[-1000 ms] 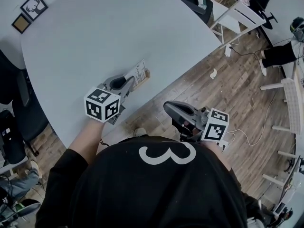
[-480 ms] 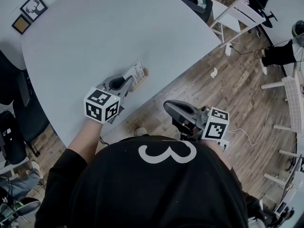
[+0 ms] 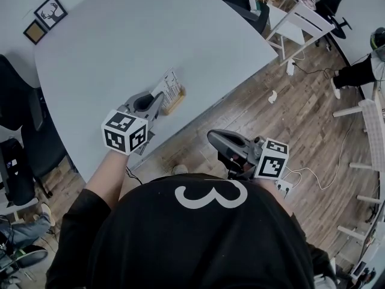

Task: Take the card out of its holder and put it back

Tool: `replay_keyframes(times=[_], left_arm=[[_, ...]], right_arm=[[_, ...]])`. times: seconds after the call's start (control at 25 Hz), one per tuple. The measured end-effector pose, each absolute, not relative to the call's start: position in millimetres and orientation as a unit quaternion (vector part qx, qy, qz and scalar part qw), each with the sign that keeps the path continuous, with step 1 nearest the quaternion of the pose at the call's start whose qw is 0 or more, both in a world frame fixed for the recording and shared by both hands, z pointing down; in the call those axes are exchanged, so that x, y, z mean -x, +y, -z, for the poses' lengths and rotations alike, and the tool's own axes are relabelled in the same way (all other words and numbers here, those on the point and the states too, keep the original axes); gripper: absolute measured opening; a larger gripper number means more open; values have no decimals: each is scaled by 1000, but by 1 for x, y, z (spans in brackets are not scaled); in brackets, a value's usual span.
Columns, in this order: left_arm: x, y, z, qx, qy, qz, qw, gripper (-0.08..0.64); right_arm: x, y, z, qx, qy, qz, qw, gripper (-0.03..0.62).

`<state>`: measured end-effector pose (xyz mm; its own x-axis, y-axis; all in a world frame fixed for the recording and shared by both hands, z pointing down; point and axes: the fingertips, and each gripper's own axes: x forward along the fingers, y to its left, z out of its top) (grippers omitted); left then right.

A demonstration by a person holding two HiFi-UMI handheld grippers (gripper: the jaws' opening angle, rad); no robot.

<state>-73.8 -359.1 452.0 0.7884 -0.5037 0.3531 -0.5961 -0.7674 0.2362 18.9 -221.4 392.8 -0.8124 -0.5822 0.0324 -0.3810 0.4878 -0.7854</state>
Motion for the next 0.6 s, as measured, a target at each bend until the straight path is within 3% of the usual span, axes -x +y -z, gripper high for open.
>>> replay_keyframes(times=[0.32, 0.6], left_arm=[[86, -324, -395, -926, -342, -105, 120, 25], [83, -260, -360, -921, -355, -76, 142, 25]], right_arm=[[-23, -187, -374, 253, 871, 404, 120, 9], [-32, -150, -360, 225, 884, 394, 113, 11]])
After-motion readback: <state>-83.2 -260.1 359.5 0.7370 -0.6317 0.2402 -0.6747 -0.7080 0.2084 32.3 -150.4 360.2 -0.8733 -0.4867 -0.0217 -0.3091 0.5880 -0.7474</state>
